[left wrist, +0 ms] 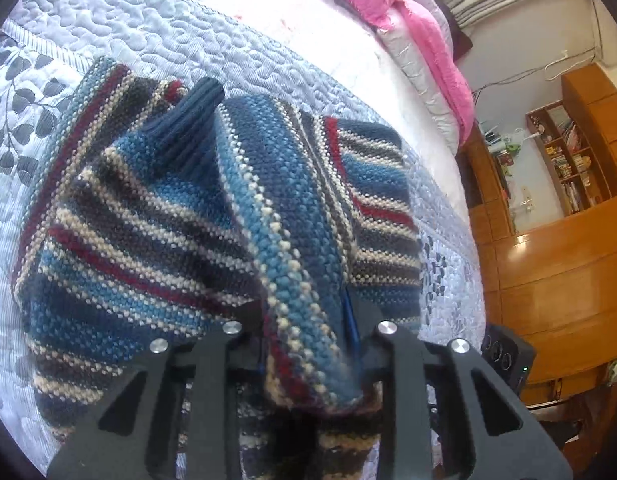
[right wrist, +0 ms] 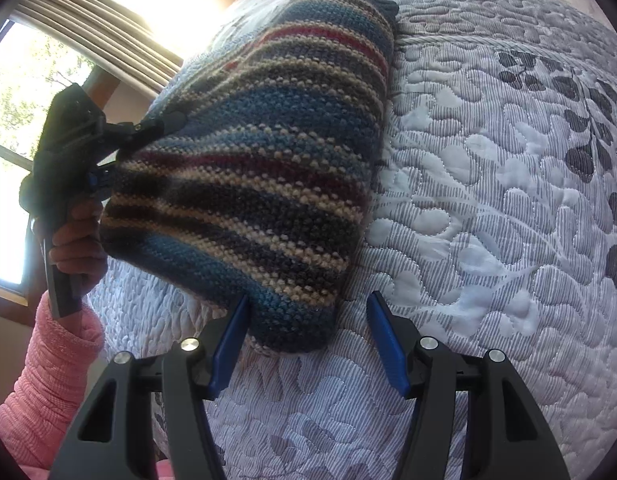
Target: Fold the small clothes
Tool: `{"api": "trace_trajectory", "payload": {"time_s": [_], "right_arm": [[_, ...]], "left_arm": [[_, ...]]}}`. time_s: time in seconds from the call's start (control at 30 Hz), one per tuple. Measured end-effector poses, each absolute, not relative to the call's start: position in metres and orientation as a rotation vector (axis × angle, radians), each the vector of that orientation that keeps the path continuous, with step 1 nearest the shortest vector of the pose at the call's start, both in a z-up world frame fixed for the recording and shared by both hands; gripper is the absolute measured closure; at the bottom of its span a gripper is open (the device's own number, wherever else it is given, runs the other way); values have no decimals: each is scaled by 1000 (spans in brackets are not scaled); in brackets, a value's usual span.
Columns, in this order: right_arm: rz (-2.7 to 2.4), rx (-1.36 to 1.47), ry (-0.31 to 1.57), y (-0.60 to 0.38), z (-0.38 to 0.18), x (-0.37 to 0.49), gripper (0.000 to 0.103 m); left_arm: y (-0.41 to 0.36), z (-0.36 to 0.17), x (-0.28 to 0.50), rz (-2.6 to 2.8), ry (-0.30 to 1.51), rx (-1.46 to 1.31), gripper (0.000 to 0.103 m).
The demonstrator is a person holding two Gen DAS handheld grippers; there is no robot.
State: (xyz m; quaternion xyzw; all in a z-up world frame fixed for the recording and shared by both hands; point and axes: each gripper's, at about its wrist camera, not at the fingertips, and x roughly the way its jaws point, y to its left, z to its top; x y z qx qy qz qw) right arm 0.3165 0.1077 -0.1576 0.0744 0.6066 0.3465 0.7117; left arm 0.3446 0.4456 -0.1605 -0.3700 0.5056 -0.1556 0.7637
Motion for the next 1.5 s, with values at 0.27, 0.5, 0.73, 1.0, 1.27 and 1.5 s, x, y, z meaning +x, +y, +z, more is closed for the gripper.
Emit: {"api": "trace_trajectory", "payload": {"time_s": [0.27,0.5,0.73,1.0,1.27,1.5], "right_arm": [[813,141,1290,106,-135,309,42],[866,127,1282,130,-132,305,42],[875,113,1307,152,-141,300,42],[873,158,1326,155,-140,308,35],[880,216,1379,179,-151,315,65],[867,174,1328,171,-144,299,82]], "left_arm": [[490,-136,327,-347,1027,-874,76],[553,-118,316,-246,1004,-809,76],[573,-191,311,-135,1160,-763,73],[576,-179,287,-119,1100,-831,50],[555,-154,234,-160,1113,-741,38],[535,-170,229,-106,1161,-608,41]]}}
